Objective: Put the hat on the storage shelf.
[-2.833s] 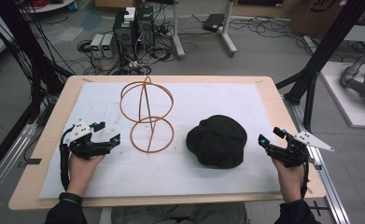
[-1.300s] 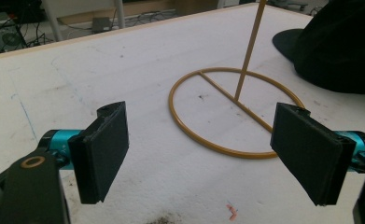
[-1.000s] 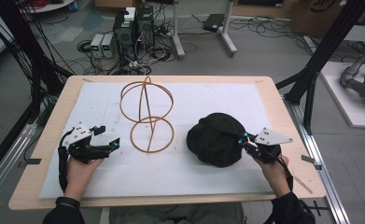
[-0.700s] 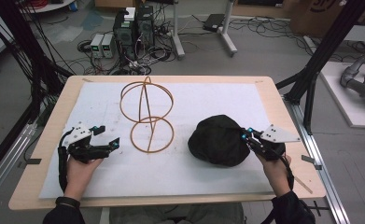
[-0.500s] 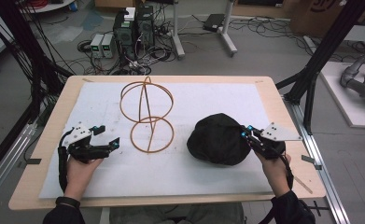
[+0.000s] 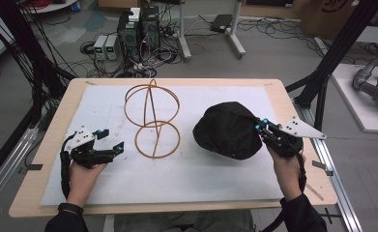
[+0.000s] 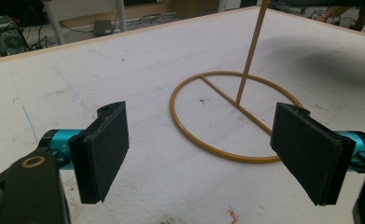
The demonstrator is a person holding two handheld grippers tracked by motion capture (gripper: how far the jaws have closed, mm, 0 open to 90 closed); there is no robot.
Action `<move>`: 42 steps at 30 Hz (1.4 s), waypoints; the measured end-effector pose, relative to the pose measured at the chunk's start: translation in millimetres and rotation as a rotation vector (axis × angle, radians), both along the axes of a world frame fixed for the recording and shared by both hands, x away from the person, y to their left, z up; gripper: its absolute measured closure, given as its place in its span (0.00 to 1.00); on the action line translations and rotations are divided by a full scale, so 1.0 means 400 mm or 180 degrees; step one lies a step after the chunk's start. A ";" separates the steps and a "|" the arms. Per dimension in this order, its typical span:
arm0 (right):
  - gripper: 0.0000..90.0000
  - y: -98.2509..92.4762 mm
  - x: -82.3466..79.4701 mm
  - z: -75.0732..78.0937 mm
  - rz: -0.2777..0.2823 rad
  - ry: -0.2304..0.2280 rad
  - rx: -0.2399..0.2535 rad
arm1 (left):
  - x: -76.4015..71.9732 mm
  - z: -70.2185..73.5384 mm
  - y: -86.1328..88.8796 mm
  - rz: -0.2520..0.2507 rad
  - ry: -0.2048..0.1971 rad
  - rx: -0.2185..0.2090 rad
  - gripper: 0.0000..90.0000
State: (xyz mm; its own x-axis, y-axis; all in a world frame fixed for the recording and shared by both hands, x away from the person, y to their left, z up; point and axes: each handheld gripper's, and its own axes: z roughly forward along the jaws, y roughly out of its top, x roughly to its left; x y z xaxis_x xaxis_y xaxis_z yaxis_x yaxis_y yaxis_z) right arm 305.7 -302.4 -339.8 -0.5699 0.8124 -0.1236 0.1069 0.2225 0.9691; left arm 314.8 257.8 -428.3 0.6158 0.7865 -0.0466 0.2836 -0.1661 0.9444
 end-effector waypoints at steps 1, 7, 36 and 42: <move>0.99 0.001 -0.001 0.008 -0.0012 -0.0012 0.0037 | 0.000 0.000 0.000 0.0000 0.0000 0.0000 0.22; 0.99 0.007 -0.001 0.061 -0.0023 -0.0066 0.0195 | 0.002 -0.001 0.000 -0.0008 0.0003 0.0012 0.22; 0.99 0.253 0.049 0.252 0.0371 -0.0496 0.0504 | 0.003 -0.002 0.001 -0.0018 0.0005 0.0007 0.22; 0.99 0.330 0.067 0.261 0.0443 -0.0527 0.0497 | 0.003 -0.002 0.001 -0.0012 -0.0002 -0.0008 0.22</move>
